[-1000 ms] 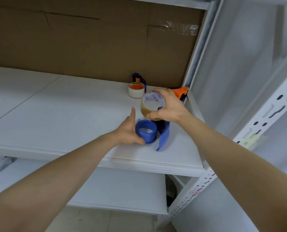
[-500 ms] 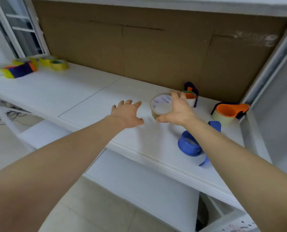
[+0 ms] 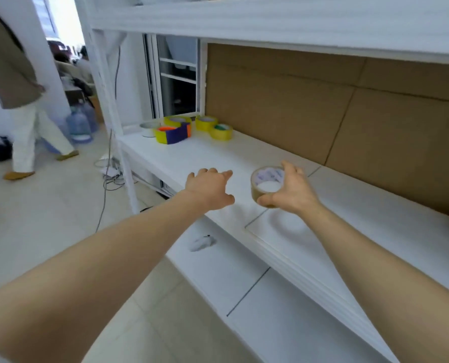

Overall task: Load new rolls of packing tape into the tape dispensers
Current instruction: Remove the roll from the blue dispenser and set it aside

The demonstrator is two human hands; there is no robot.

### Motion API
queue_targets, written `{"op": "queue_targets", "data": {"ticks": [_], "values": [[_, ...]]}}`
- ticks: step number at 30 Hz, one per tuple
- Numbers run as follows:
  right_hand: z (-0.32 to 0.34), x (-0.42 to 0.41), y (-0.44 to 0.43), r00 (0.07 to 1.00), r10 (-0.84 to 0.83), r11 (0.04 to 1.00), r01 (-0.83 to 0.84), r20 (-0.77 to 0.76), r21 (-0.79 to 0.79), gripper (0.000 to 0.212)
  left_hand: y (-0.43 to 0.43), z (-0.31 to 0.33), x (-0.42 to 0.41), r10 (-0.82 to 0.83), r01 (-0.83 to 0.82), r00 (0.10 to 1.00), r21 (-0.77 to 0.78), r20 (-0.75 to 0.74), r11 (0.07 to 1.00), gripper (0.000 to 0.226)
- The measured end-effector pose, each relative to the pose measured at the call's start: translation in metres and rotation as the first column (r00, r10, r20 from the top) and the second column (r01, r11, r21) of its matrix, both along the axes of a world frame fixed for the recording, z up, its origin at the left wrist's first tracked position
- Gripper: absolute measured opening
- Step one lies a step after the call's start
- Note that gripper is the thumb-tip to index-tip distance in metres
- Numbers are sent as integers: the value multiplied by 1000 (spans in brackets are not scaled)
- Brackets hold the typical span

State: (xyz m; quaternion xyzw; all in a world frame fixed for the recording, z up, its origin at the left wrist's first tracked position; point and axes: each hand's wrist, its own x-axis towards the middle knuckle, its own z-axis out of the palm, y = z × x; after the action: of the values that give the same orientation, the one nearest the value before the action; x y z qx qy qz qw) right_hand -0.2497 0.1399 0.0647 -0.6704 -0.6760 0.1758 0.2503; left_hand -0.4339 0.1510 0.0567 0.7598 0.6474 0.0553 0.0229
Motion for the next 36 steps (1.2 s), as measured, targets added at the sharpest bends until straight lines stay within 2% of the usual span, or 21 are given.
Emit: {"op": "queue_targets", "data": {"ticks": [5,11,20,26,29,33,36], "values": [[-2,-86,61,999,42,999,-42,7,8,106,45,0,-86,81,-81,996,3,24,997,70],[-14,-151,133,998,64,998,-64,18,-10,104,103,-12,-149,120,-120,992,3,48,993,69],[-28,-222,274,997,17,999,-21,-81,-40,74,237,-14,-217,136,-136,990,26,21,990,68],[-36,-249,353,997,-31,998,26,-74,-60,77,320,-8,-248,67,-69,997,61,36,996,59],[-41,-254,379,996,-77,992,72,-45,-101,79,354,-8,-256,60,-62,997,29,56,998,53],[-50,-257,406,990,-140,980,139,6,-145,81,397,-10,-264,7,-8,997,13,76,1000,34],[-55,-264,421,979,-201,966,202,24,-161,82,425,-11,-268,-33,33,997,10,75,999,42]]}}
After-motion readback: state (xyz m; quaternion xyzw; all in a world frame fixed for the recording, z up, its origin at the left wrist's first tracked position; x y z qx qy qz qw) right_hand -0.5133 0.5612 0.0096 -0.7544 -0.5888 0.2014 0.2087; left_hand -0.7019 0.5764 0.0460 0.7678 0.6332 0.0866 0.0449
